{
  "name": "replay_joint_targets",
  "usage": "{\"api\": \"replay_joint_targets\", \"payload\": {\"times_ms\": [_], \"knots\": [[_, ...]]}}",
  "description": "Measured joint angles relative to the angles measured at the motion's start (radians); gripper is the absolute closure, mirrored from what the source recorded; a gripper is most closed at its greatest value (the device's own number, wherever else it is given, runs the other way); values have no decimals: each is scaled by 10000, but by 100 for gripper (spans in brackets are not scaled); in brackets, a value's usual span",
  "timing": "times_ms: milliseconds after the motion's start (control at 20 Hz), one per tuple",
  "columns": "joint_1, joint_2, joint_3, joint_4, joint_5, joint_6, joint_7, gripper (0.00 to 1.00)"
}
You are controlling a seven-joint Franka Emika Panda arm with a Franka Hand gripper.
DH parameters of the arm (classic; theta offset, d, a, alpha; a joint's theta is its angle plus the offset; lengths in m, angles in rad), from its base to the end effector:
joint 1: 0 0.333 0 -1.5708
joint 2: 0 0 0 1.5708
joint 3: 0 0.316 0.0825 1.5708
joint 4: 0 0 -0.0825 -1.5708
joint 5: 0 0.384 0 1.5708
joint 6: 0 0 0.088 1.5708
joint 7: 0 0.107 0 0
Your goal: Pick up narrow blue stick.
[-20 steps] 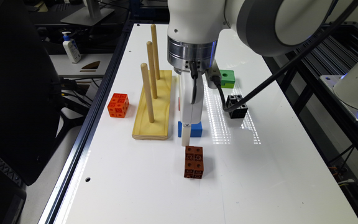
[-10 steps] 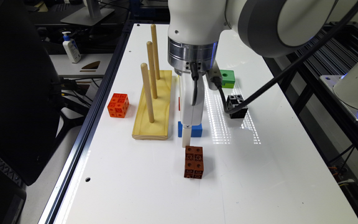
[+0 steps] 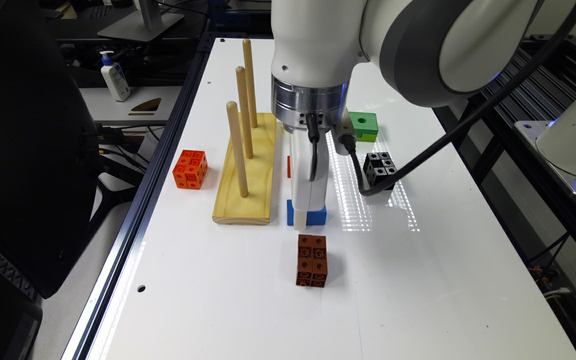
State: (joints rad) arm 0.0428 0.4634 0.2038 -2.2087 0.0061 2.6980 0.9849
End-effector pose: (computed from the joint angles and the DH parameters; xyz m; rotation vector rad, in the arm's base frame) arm 0.5372 0.1379 0.1742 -2.8245 1.1385 0.0384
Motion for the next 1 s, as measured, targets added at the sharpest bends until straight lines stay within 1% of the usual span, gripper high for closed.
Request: {"api": "replay_joint_targets", "payload": {"times_ms": [600, 700, 900, 1000], "knots": [[-5, -46, -46, -6, 0, -21, 1, 100], [-5, -231, -46, -6, 0, -170, 4, 100], [-3, -886, -43, -20, 0, -869, 32, 100], [-3, -1061, -41, -35, 0, -1064, 43, 100]]}}
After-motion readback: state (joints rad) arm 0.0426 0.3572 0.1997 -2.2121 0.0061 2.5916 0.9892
